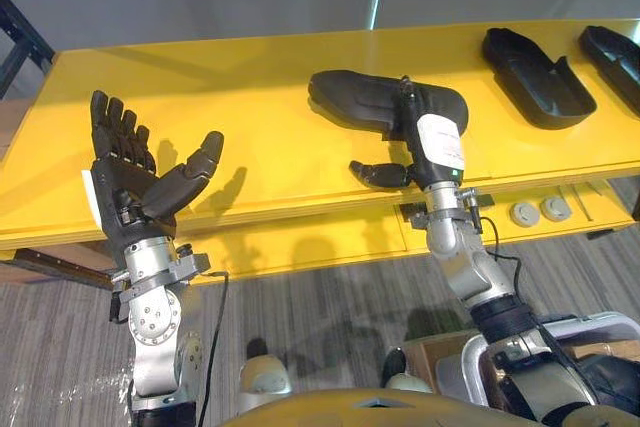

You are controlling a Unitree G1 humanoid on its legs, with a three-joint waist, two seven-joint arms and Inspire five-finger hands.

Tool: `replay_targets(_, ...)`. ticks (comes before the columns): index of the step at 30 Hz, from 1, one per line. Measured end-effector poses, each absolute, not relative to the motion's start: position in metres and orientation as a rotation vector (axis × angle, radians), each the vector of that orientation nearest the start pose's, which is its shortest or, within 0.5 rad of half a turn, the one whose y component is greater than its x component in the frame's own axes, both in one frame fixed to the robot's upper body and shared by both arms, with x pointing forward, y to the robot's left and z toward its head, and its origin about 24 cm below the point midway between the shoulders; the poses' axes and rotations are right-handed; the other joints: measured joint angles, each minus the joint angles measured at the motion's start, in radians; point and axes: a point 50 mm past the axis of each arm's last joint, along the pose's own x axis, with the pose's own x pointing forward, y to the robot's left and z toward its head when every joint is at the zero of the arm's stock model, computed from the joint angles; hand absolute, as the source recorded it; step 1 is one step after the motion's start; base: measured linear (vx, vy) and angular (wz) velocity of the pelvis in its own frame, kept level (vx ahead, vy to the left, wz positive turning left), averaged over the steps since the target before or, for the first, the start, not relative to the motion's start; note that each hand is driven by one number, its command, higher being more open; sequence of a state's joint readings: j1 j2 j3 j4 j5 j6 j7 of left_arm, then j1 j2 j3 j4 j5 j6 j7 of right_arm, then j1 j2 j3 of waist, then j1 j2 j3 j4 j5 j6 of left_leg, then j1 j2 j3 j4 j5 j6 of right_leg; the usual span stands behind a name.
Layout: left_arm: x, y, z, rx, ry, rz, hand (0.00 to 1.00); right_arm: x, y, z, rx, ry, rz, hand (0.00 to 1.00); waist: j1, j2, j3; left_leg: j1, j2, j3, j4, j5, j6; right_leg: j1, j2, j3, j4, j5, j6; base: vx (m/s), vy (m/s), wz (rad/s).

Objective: Walk over and take three plastic housings, then place them on the shelf

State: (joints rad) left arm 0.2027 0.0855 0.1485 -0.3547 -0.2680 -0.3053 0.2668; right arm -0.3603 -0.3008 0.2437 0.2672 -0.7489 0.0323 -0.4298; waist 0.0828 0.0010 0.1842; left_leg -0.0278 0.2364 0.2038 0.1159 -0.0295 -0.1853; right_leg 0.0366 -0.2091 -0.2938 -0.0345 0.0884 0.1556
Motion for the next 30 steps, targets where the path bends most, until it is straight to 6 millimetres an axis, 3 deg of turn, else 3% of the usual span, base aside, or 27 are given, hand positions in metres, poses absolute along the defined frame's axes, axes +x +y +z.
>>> replay_targets(6, 0.197, 0.215, 0.108, -0.188, -0.466, 0.41, 1.0, 0.332, -0.15, 0.096, -1.097, -0.365, -0.206, 1.0, 0.0, 0.01, 0.006, -0.003, 0.0, -0.001, 0.0, 0.0, 0.0, -0.002, 0.0, 0.0, 0.0, 0.0, 0.0, 0.0, 0.0, 0.0)
replay_targets(15, 0.198, 0.213, 0.108, -0.198, -0.459, 0.41, 1.0, 0.355, -0.147, 0.12, -1.124, -0.417, -0.246, 1.0, 0.013, 0.046, 0.027, -0.023, -0.003, -0.012, 0.003, 0.007, 0.007, -0.017, 0.0, -0.004, 0.0, 0.004, 0.002, 0.0, 0.0, 0.0)
replay_targets(20, 0.199, 0.209, 0.107, -0.21, -0.452, 0.398, 1.0, 0.362, -0.148, 0.122, -1.159, -0.407, -0.253, 1.0, 0.025, 0.06, 0.034, -0.023, -0.006, -0.02, 0.0, 0.01, 0.012, -0.015, -0.002, -0.008, 0.0, 0.004, 0.002, 0.0, 0.003, 0.01)
replay_targets(24, 0.203, 0.202, 0.095, -0.218, -0.394, 0.381, 1.0, 0.371, -0.146, 0.128, -1.201, -0.408, -0.259, 1.0, 0.025, 0.08, 0.044, -0.025, -0.018, -0.023, 0.0, 0.015, 0.018, -0.017, -0.013, -0.006, -0.003, 0.011, 0.007, -0.02, 0.011, 0.0)
replay_targets(29, 0.204, 0.201, 0.092, -0.218, -0.371, 0.376, 1.0, 0.38, -0.142, 0.136, -1.31, -0.426, -0.24, 1.0, 0.034, 0.084, 0.047, -0.035, -0.021, -0.026, 0.002, 0.015, 0.019, -0.018, -0.014, -0.006, -0.022, 0.028, 0.006, -0.01, 0.008, 0.0)
replay_targets(30, 0.204, 0.201, 0.092, -0.218, -0.371, 0.376, 1.0, 0.381, -0.143, 0.138, -1.333, -0.433, -0.232, 0.0, 0.039, 0.087, 0.048, -0.035, -0.022, -0.026, 0.002, 0.015, 0.019, -0.018, -0.014, -0.006, -0.022, 0.029, 0.006, 0.0, 0.0, 0.0)
